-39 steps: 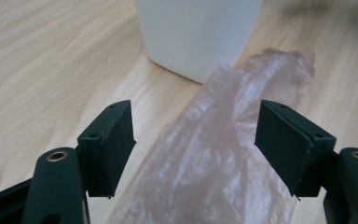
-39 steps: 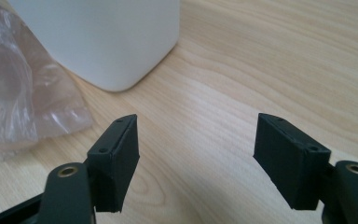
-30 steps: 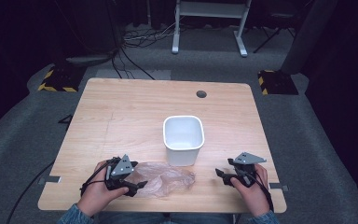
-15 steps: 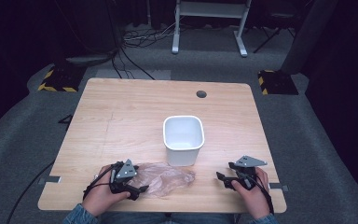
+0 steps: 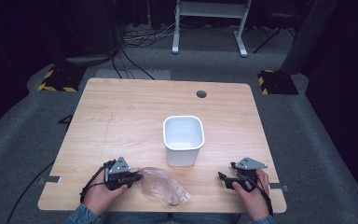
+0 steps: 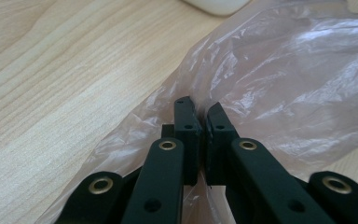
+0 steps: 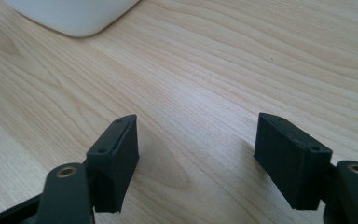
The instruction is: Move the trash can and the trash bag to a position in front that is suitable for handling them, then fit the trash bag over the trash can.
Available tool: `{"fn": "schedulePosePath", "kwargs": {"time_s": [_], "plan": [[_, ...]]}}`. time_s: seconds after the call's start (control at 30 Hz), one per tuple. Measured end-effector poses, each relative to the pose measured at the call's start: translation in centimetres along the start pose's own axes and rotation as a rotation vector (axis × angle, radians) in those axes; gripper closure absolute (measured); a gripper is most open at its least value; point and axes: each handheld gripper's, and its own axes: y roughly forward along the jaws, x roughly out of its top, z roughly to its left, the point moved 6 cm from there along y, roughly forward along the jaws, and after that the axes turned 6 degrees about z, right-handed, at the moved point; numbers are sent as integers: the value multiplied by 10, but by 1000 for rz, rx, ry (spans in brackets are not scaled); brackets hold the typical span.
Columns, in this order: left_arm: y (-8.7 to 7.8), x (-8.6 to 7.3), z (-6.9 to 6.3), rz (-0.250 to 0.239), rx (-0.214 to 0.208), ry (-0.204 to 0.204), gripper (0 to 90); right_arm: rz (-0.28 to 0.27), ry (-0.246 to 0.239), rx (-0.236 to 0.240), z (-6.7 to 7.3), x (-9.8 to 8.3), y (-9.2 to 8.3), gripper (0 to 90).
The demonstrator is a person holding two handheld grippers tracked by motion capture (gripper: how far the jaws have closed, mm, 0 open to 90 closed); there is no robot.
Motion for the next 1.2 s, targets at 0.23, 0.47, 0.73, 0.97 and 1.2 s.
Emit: {"fn": "schedulePosePath", "kwargs": {"time_s": [0.23, 0.47, 0.73, 0.97, 1.2], "plan": [[-12, 9, 2, -88, -13, -52, 871, 4, -8, -10, 1, 0, 1, 301], [-18, 11, 7, -126, -12, -80, 869, 4, -8, -12, 1, 0, 1, 301], [-31, 21, 9, -205, -50, -108, 866, 4, -8, -11, 1, 0, 1, 300], [-48, 35, 15, -292, -79, -146, 858, 4, -8, -12, 1, 0, 1, 299], [-64, 50, 19, -328, -50, -147, 852, 6, -33, 12, 5, 2, 2, 299]]}}
